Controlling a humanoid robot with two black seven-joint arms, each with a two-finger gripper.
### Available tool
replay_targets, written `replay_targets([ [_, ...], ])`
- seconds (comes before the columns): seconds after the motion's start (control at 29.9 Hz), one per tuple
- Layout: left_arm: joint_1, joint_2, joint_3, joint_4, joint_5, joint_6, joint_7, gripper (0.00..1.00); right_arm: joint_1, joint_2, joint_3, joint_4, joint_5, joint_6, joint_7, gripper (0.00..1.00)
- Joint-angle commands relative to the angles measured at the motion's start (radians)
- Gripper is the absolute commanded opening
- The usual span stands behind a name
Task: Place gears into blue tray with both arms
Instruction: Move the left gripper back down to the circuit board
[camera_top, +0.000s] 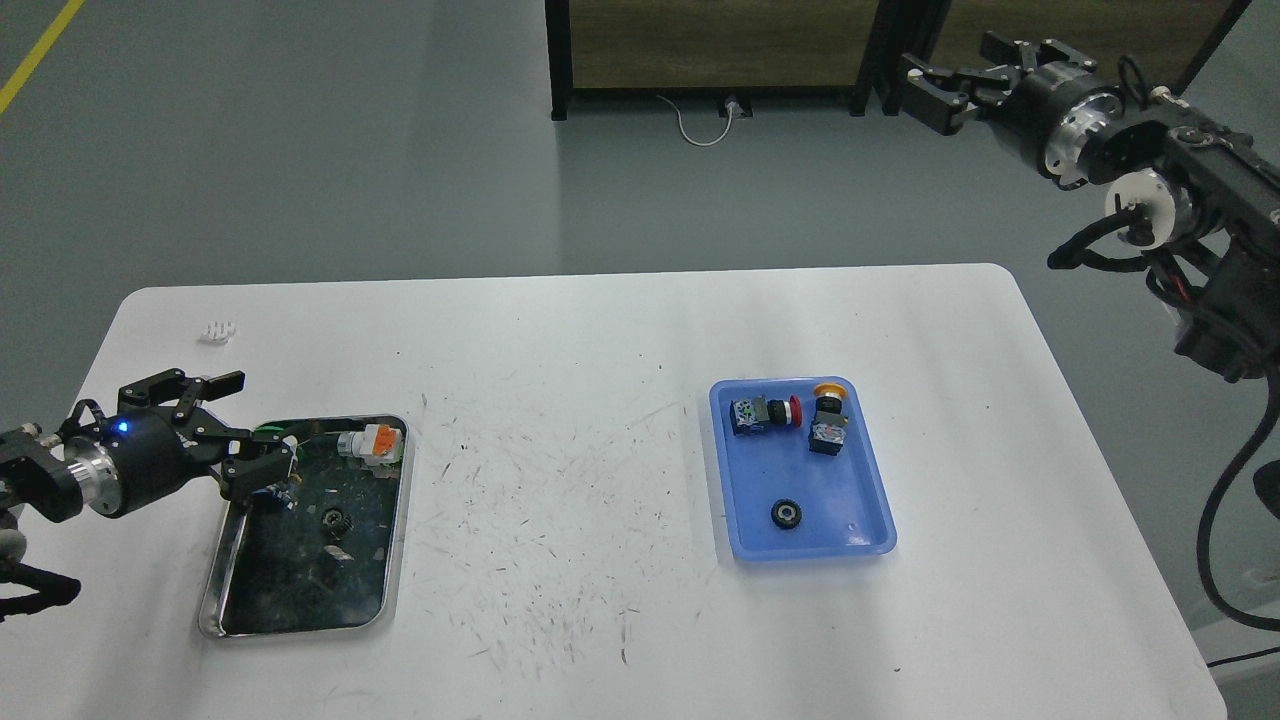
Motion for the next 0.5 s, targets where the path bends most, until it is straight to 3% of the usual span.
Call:
replay_targets([
  [0.0,0.033,-0.002,0.0,-0.042,0.0,0.037,-0.002,0.98,0.005,0.008,-0.005,-0.006,-0.001,-0.004,-0.001,0.93],
  [0.47,0.12,-0.093,-0.002,-0.092,0.0,0.186,-0.001,0.98,0.007,0.009,-0.025,-0.012,-0.004,-0.004,-0.001,0.94],
])
